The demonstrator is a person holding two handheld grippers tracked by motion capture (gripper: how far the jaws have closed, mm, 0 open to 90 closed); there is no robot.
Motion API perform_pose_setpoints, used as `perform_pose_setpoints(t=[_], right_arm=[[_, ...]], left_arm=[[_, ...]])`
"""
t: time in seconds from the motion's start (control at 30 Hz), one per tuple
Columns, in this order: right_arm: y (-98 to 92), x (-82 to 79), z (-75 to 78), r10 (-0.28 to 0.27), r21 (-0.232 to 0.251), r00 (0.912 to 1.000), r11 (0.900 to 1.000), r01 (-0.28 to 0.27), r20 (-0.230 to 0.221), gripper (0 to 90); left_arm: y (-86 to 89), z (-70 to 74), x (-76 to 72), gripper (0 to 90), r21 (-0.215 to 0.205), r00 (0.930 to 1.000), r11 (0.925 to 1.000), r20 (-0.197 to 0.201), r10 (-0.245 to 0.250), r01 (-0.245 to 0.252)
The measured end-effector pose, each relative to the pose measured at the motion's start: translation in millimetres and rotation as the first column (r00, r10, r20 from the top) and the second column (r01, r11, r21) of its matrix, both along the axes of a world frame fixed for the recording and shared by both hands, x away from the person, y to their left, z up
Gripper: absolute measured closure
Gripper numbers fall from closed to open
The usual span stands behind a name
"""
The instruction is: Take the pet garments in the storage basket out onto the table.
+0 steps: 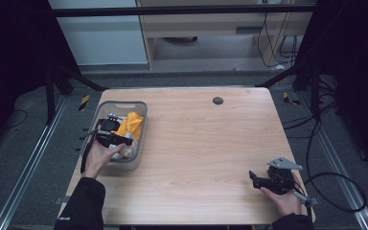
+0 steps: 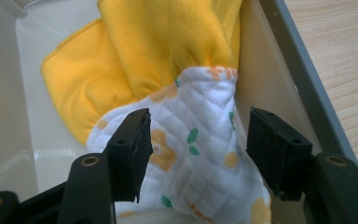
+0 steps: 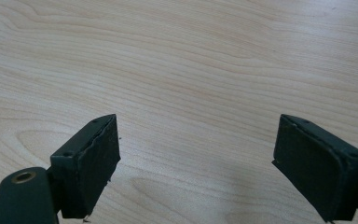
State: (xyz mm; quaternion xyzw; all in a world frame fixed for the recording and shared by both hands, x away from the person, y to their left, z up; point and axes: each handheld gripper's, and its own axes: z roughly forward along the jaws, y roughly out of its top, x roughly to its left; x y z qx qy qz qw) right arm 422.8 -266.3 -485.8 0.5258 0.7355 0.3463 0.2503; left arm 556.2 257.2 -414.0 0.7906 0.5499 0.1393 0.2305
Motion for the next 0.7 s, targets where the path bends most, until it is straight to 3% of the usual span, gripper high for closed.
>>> perform_pose_setpoints(t=[0.27, 0.7], right_arm=[[0.5, 0.2, -0.7, 0.007, -0.004, 1.0000, 1.000, -0.007, -0.007, 14.1], [0.2, 0.3, -0.8, 0.015, -0.004, 0.9998, 1.000, -0.015, -0.010, 14.6]], left_arm=[[-5.2, -9.2, 3.0, 48.5, 0.015, 0.9990, 0.9998, -0.044, -0.011, 0.012], [-8.1, -11.6, 4.7, 69.8, 0.028, 0.9984, 0.9996, -0.055, 0.011, -0.009]])
